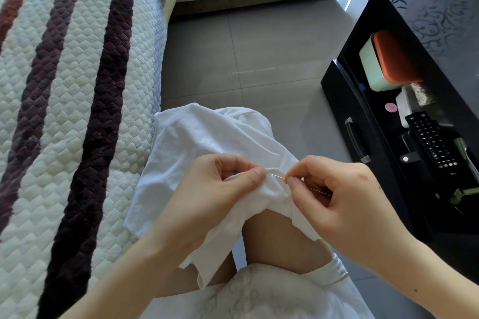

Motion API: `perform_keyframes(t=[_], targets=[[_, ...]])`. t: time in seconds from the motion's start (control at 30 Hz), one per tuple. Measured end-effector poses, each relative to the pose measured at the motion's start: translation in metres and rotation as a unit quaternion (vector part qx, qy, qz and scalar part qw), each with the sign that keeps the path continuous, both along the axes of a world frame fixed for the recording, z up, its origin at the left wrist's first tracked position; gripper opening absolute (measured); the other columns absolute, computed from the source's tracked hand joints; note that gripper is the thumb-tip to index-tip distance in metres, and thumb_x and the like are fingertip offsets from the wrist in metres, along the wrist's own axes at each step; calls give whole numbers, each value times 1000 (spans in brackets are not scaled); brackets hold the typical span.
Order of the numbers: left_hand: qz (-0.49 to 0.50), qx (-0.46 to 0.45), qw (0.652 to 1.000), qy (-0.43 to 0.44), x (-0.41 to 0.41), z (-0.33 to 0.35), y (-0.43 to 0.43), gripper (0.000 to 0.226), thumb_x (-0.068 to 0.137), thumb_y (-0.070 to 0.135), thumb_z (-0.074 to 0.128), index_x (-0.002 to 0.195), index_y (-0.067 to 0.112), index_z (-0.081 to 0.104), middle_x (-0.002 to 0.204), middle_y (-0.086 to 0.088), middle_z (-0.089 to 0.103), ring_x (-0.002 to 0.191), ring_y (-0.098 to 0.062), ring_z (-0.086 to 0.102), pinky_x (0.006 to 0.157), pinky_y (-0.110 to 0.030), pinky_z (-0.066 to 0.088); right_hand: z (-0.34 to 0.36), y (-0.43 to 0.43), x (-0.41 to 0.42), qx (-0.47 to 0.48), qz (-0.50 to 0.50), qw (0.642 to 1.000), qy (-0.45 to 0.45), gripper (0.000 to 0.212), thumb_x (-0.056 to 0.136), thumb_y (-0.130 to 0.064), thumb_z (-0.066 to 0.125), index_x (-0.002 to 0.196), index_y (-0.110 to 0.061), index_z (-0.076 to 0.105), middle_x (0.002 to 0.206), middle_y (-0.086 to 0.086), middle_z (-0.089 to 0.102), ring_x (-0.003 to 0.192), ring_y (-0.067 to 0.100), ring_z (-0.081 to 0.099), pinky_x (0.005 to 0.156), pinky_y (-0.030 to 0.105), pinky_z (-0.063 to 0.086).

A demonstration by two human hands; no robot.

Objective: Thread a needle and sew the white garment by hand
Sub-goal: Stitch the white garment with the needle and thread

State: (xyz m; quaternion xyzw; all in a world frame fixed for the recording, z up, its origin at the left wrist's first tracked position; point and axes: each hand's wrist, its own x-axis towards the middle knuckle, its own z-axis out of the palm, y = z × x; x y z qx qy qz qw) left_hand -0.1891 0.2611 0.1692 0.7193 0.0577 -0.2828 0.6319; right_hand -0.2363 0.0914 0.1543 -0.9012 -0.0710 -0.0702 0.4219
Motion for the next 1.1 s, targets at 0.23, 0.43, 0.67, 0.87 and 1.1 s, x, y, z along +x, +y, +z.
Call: perform_keyframes(t=[0.23, 0.43, 0.67, 0.87, 1.1], targets=[[-33, 104, 983, -145, -8, 0, 0, 11, 83, 21, 69, 73, 23, 74, 71, 11, 72, 70, 2, 67, 64, -12, 49, 2, 7, 0, -85, -2, 996, -25, 22, 82, -25, 46, 66, -14, 58, 44, -11, 36, 37, 14, 34, 37, 30, 36], [-57, 94, 982, -156, -10, 3, 2, 10, 84, 19, 68, 77, 22, 75, 73, 11, 73, 74, 1, 68, 68, -12, 51, 3, 8, 2, -79, 6, 997, -19, 22, 83, -23, 48, 67, -13, 59, 46, -11, 38, 39, 11, 35, 39, 28, 36], [-53, 88, 987, -123, -10, 2, 4, 9, 83, 21, 68, 77, 21, 75, 73, 10, 73, 72, 0, 68, 67, -13, 51, 7, -3, 3, 41, 22, 996, 72, 14, 80, -17, 58, 68, -16, 64, 49, -6, 50, 44, 8, 44, 47, 10, 30], [-55, 81, 989, -113, -8, 0, 5, 10, 84, 22, 68, 76, 22, 74, 73, 9, 73, 73, -2, 68, 69, -17, 52, 13, -9, 5, 142, 34, 980, 136, 15, 78, -19, 58, 68, -14, 68, 50, 0, 54, 45, 4, 42, 46, 12, 30], [-68, 1, 997, -31, -6, -1, 7, 20, 75, 33, 68, 83, 16, 75, 80, -1, 74, 78, -9, 69, 71, -22, 51, 11, -16, 10, 260, 31, 938, 227, 12, 73, -22, 61, 73, -16, 71, 65, 19, 63, 51, 7, 46, 47, 14, 33]])
